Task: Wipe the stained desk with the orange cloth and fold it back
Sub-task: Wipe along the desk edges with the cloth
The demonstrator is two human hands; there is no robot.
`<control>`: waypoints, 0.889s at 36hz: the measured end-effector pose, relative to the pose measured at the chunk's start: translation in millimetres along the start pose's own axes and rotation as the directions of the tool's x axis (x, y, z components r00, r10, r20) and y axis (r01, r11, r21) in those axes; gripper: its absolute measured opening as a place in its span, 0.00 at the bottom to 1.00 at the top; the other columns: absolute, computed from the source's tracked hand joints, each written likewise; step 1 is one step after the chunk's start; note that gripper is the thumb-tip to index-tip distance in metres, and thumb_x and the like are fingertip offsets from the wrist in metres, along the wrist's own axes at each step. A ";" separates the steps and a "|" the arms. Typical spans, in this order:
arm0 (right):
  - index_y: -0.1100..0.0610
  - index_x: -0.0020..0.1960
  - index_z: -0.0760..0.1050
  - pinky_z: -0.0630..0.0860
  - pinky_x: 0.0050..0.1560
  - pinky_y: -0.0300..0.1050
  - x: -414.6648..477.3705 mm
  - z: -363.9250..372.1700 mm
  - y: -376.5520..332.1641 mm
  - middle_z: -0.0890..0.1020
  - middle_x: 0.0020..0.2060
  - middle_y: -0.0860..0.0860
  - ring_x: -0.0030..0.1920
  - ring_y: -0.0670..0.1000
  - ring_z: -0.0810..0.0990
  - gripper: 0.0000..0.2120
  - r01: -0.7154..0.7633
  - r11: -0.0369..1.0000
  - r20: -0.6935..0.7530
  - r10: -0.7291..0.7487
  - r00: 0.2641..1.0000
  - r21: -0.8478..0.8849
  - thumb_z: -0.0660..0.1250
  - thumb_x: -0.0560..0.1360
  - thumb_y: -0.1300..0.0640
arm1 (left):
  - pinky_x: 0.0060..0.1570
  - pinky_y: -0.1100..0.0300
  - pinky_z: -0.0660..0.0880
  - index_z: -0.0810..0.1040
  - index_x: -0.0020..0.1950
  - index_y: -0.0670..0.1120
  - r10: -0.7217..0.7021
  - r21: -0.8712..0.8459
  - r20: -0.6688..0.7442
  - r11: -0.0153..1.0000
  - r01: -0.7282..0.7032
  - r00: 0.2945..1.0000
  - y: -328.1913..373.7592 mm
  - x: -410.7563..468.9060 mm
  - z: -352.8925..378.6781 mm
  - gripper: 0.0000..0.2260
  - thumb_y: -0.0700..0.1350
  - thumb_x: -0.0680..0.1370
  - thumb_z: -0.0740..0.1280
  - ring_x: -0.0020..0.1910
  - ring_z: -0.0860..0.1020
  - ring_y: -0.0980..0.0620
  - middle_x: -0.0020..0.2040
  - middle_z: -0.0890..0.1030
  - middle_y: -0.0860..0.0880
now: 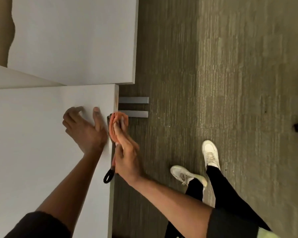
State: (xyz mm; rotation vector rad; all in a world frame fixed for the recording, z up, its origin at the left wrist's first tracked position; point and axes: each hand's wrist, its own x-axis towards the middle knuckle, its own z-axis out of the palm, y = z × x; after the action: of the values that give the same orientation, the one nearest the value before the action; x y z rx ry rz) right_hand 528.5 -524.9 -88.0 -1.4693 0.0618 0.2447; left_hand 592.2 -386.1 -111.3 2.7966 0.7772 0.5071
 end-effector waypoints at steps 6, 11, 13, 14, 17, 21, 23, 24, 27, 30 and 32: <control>0.63 0.81 0.60 0.70 0.78 0.58 72.5 5.6 -3.8 0.58 0.83 0.58 0.84 0.57 0.58 0.35 0.017 0.999 -0.147 -0.021 0.989 -0.029 0.60 0.78 0.80 | 0.65 0.44 0.70 0.75 0.66 0.38 0.001 -0.003 -0.009 1.000 -0.001 1.000 5.2 -1.6 -2.1 0.21 0.53 0.83 0.70 0.68 0.74 0.36 0.66 0.77 0.38; 0.57 0.84 0.56 0.66 0.80 0.58 26.5 9.7 8.1 0.54 0.85 0.53 0.85 0.52 0.52 0.38 0.011 0.998 -0.035 -0.013 0.999 -0.057 0.59 0.79 0.79 | 0.65 0.46 0.69 0.74 0.67 0.39 -0.003 -0.003 0.017 1.000 0.003 1.000 9.4 -2.3 -3.7 0.20 0.52 0.84 0.70 0.68 0.74 0.37 0.67 0.76 0.38; 0.56 0.85 0.53 0.63 0.81 0.59 2.9 6.9 14.6 0.52 0.86 0.49 0.85 0.52 0.50 0.38 0.020 0.997 0.035 -0.017 0.999 -0.076 0.59 0.80 0.78 | 0.65 0.45 0.69 0.74 0.67 0.39 -0.013 0.000 0.024 1.000 0.013 1.000 9.1 -1.5 -4.1 0.21 0.54 0.83 0.68 0.68 0.74 0.37 0.68 0.76 0.38; 0.55 0.85 0.52 0.63 0.82 0.58 -3.2 3.9 17.3 0.51 0.86 0.48 0.85 0.52 0.49 0.38 0.030 0.996 0.069 -0.024 0.997 -0.085 0.59 0.80 0.77 | 0.66 0.44 0.69 0.74 0.68 0.39 -0.013 0.003 0.028 1.000 0.013 1.000 8.6 -0.4 -3.2 0.22 0.55 0.83 0.68 0.69 0.74 0.37 0.68 0.76 0.38; 0.57 0.85 0.53 0.65 0.80 0.55 8.6 -6.0 17.3 0.51 0.86 0.51 0.85 0.51 0.50 0.36 0.047 0.994 0.105 -0.037 0.994 -0.094 0.59 0.81 0.76 | 0.66 0.44 0.69 0.73 0.69 0.39 0.002 0.013 0.032 1.000 -0.003 0.999 6.0 0.2 -2.1 0.23 0.56 0.84 0.66 0.70 0.73 0.37 0.69 0.75 0.38; 0.62 0.82 0.58 0.66 0.80 0.58 76.3 -12.5 1.9 0.57 0.83 0.55 0.84 0.55 0.55 0.34 0.049 0.996 -0.006 -0.049 0.999 -0.079 0.60 0.79 0.78 | 0.67 0.46 0.69 0.73 0.70 0.40 0.004 0.018 0.033 1.000 -0.005 0.999 3.7 0.6 -1.5 0.23 0.56 0.84 0.66 0.70 0.73 0.38 0.70 0.75 0.39; 0.62 0.82 0.59 0.66 0.80 0.57 105.6 -14.0 -5.3 0.59 0.83 0.56 0.84 0.56 0.57 0.35 0.046 0.994 -0.046 -0.050 0.998 -0.098 0.61 0.78 0.78 | 0.66 0.46 0.69 0.72 0.70 0.40 0.008 0.024 0.037 1.000 -0.009 0.999 3.3 1.8 -0.7 0.23 0.56 0.84 0.66 0.70 0.73 0.39 0.70 0.75 0.39; 0.62 0.82 0.59 0.66 0.80 0.56 114.2 -14.2 -7.2 0.59 0.83 0.56 0.84 0.56 0.57 0.35 0.041 0.993 -0.050 -0.047 0.998 -0.112 0.61 0.78 0.78 | 0.66 0.46 0.69 0.73 0.69 0.40 0.004 0.027 0.041 1.000 -0.005 0.999 3.2 2.2 -0.3 0.23 0.57 0.84 0.66 0.70 0.73 0.38 0.70 0.75 0.39; 0.60 0.83 0.57 0.64 0.82 0.54 109.8 -9.9 -10.2 0.57 0.84 0.56 0.85 0.55 0.54 0.36 0.023 0.988 -0.036 -0.029 0.999 -0.155 0.62 0.78 0.76 | 0.66 0.45 0.70 0.73 0.69 0.39 -0.008 0.036 0.046 0.999 0.007 0.999 4.9 2.0 -0.9 0.24 0.57 0.83 0.65 0.70 0.74 0.37 0.70 0.75 0.38; 0.59 0.84 0.55 0.63 0.82 0.55 72.2 -5.9 -6.4 0.55 0.85 0.55 0.85 0.53 0.50 0.36 0.018 0.986 0.030 -0.013 0.999 -0.165 0.61 0.79 0.75 | 0.66 0.44 0.69 0.73 0.69 0.39 -0.004 0.032 0.046 0.999 0.002 0.999 5.0 1.7 -2.0 0.23 0.57 0.84 0.65 0.70 0.73 0.37 0.70 0.75 0.38; 0.59 0.84 0.53 0.62 0.82 0.57 40.3 -8.3 1.1 0.52 0.85 0.54 0.85 0.51 0.47 0.35 0.036 0.985 0.103 -0.018 0.994 -0.169 0.60 0.81 0.74 | 0.66 0.44 0.69 0.72 0.69 0.40 0.007 0.032 0.051 0.999 -0.009 0.999 4.9 1.5 -1.1 0.23 0.57 0.84 0.65 0.71 0.73 0.38 0.71 0.74 0.39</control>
State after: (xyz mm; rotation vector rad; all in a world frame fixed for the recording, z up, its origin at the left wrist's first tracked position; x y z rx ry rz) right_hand 568.4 -528.0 -97.6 -1.6250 -0.0626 0.3083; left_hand 595.2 -389.3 -108.5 2.8309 0.7706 0.4271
